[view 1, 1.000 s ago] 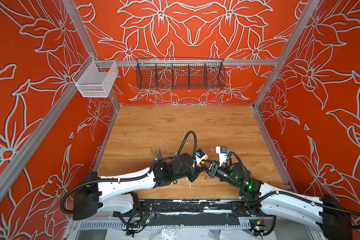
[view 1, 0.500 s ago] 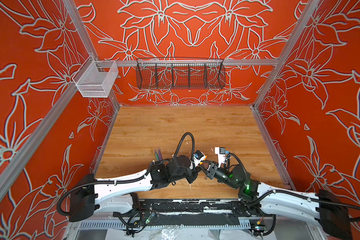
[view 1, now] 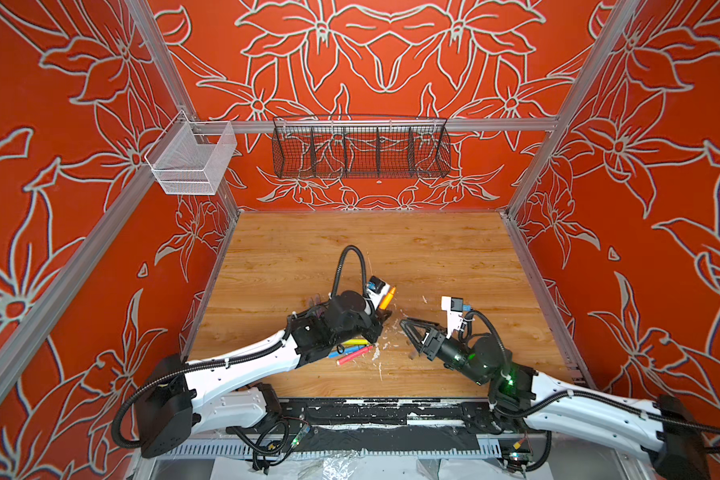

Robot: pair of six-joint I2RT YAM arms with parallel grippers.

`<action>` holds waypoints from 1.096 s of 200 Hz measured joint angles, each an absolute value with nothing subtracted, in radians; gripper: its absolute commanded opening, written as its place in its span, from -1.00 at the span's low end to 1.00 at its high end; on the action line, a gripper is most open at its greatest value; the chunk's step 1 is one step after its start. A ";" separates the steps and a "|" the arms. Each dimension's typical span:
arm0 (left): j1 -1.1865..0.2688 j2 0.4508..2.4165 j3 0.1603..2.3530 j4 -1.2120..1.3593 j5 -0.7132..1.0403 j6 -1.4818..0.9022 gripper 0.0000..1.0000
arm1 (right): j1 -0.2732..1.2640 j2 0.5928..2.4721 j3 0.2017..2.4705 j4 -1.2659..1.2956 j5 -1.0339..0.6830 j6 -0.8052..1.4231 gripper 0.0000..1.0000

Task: Insert the pens into the pen caps
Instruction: 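Move the right gripper over the translucent caps while the left holds the orange marker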

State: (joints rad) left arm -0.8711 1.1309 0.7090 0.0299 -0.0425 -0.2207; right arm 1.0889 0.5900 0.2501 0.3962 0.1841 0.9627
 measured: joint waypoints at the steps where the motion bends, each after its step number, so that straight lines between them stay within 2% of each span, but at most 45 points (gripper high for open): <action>1: -0.868 1.129 0.707 0.031 -0.043 -0.223 -1.00 | 1.089 0.583 0.254 0.378 0.192 0.961 0.13; 49: -0.830 1.082 0.645 0.039 -0.135 -0.292 -1.00 | 1.089 0.449 0.425 -0.137 0.375 0.963 0.10; 70: -0.830 1.082 0.641 0.040 -0.169 -0.306 -1.00 | 1.089 0.514 0.459 -0.299 0.411 0.978 0.10; 94: -0.830 1.082 0.641 0.040 -0.188 -0.315 -1.00 | 1.089 0.677 0.488 -0.437 0.427 0.999 0.10; 133: -0.830 1.082 0.641 0.040 -0.196 -0.316 -1.00 | 1.090 0.883 0.497 -0.534 0.442 1.034 0.11; 219: -0.830 1.082 0.641 0.051 -0.174 -0.316 -1.00 | 1.091 1.018 0.497 -0.502 0.462 1.048 0.13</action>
State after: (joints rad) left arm -0.8299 1.0821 0.6411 0.0505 -0.1738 -0.3157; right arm 1.0908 1.0180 0.4969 -0.5022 0.4622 1.0481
